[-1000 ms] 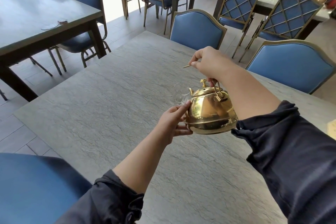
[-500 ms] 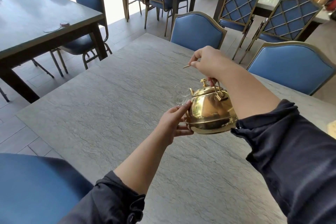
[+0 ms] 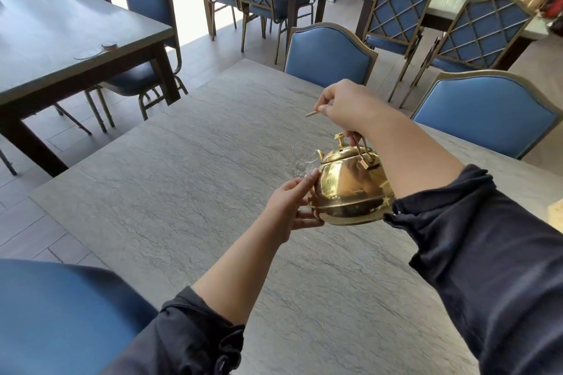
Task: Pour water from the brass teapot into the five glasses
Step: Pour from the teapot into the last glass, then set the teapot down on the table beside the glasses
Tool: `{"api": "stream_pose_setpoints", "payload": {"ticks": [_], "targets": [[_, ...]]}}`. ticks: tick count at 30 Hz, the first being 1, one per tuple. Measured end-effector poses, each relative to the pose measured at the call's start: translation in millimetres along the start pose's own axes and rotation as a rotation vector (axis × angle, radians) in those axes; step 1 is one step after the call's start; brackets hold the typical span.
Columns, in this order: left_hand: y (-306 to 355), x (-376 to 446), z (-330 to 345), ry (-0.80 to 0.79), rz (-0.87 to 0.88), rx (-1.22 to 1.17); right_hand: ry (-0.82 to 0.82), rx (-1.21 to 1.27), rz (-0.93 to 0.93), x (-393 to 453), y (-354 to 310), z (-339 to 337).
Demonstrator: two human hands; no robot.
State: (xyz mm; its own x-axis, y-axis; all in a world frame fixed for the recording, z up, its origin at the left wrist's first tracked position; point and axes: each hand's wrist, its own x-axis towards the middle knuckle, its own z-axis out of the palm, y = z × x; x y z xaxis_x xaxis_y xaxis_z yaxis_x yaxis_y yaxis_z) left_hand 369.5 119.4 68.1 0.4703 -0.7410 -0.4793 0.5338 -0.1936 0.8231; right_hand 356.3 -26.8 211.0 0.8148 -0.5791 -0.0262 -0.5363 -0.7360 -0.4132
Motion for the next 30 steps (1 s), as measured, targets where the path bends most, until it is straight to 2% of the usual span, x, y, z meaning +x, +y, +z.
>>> {"api": "stream_pose_setpoints", "payload": {"ticks": [9,14,23,30], "targets": [[-6,2,-3,0.001,-0.027,0.024,0.034,0.008,0.016,-10,6,8],[-8,6,-8,-0.004,-0.004,0.063,0.192,0.050,0.018,-30,19,19],[-24,-5,-10,0.072,0.062,0.089,0.380,0.255,-0.007,-93,44,49],[-61,-28,25,0.097,0.065,0.133,0.328,0.534,0.157,-154,87,50]]}}
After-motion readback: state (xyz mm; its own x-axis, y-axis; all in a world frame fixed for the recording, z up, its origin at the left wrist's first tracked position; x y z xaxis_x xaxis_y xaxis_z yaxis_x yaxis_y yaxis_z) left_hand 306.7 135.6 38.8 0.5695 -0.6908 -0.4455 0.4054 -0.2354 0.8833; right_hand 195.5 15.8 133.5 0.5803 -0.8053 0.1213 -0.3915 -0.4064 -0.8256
